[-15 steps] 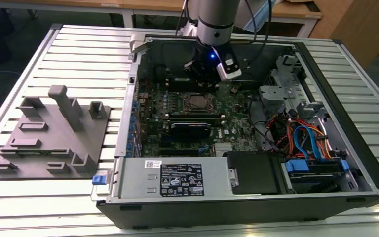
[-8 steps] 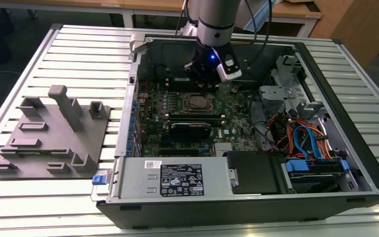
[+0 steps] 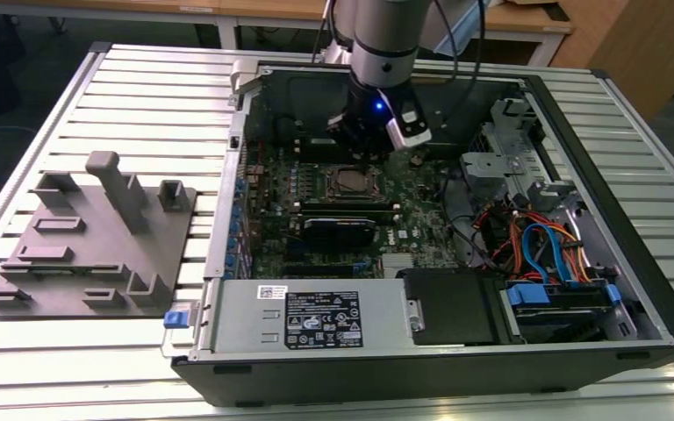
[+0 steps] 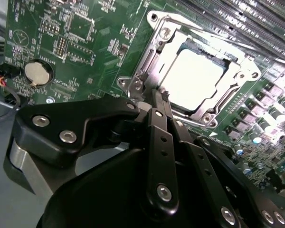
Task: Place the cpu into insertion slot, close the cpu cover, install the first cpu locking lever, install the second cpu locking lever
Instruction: 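Install the second cpu locking lever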
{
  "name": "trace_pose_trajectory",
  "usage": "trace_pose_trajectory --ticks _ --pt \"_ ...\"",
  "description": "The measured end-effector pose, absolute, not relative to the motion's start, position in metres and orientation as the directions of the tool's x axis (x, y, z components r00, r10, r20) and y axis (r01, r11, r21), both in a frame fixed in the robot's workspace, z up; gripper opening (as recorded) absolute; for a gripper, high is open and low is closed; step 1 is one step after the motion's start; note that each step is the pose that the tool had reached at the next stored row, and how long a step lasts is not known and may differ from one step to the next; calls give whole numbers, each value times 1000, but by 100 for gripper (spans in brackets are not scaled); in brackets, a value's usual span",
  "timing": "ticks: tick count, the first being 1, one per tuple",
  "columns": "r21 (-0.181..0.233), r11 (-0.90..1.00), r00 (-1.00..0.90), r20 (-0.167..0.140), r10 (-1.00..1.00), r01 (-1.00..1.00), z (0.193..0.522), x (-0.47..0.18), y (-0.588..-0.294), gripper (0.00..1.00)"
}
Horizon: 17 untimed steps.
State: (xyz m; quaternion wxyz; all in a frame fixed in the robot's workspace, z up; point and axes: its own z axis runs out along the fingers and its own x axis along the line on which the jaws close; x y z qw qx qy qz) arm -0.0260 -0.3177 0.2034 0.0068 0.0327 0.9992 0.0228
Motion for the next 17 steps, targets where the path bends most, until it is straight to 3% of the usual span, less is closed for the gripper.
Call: trace_pose_trajectory --ticks 17 --pt "46 997 -998 -12 66 65 204 -26 -322 10"
